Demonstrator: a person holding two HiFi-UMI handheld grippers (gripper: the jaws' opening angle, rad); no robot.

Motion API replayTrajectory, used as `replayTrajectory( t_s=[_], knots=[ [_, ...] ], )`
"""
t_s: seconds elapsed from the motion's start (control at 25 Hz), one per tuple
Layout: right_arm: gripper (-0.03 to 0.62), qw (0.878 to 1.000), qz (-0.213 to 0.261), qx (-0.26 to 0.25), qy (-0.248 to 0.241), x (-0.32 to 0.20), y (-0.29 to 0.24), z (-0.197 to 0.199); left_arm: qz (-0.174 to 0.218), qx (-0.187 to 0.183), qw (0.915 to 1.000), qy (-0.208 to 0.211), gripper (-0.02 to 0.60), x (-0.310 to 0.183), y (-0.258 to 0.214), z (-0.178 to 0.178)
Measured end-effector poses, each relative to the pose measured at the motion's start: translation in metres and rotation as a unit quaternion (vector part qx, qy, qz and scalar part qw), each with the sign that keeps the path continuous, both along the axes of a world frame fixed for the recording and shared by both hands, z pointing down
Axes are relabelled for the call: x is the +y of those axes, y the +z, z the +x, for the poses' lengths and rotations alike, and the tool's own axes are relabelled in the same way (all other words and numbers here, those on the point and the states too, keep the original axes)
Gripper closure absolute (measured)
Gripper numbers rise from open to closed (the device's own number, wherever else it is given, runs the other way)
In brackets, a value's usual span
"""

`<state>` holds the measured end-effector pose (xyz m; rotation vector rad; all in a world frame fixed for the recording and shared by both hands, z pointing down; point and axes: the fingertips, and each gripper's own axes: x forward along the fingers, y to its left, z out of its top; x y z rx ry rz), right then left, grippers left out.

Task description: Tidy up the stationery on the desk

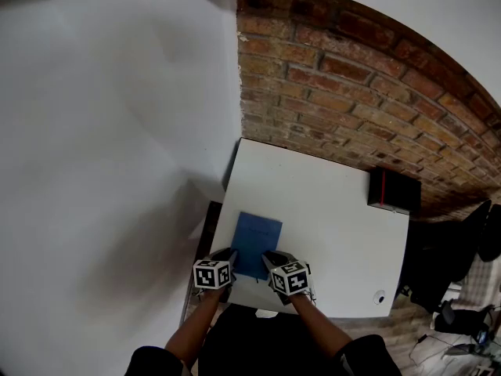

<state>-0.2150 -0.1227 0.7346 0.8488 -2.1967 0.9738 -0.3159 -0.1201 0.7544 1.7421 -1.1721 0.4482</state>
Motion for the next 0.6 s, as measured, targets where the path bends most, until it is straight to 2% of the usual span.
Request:
replayTrajectory(
  t_s=[0.24, 0.44, 0.6],
  knots=[
    [0.533, 0.999, -0.004, 0.042, -0.018, 0.000, 0.012, 0.000, 0.003, -0.014, 0.9998, 0.011, 0.494, -0.001, 0.000, -0.002],
    [0.542, 0.998, -0.013, 0.054, -0.019, 0.002, 0.020, 0.004, -0.001, -0.026, 0.9994, 0.022, 0.494, 0.002, 0.001, -0.004],
    [0.556, 0.998, -0.015, 0.054, -0.020, 0.000, 0.020, 0.004, 0.015, -0.058, 0.9980, 0.021, 0.497, 0.001, -0.004, -0.014]
  ],
)
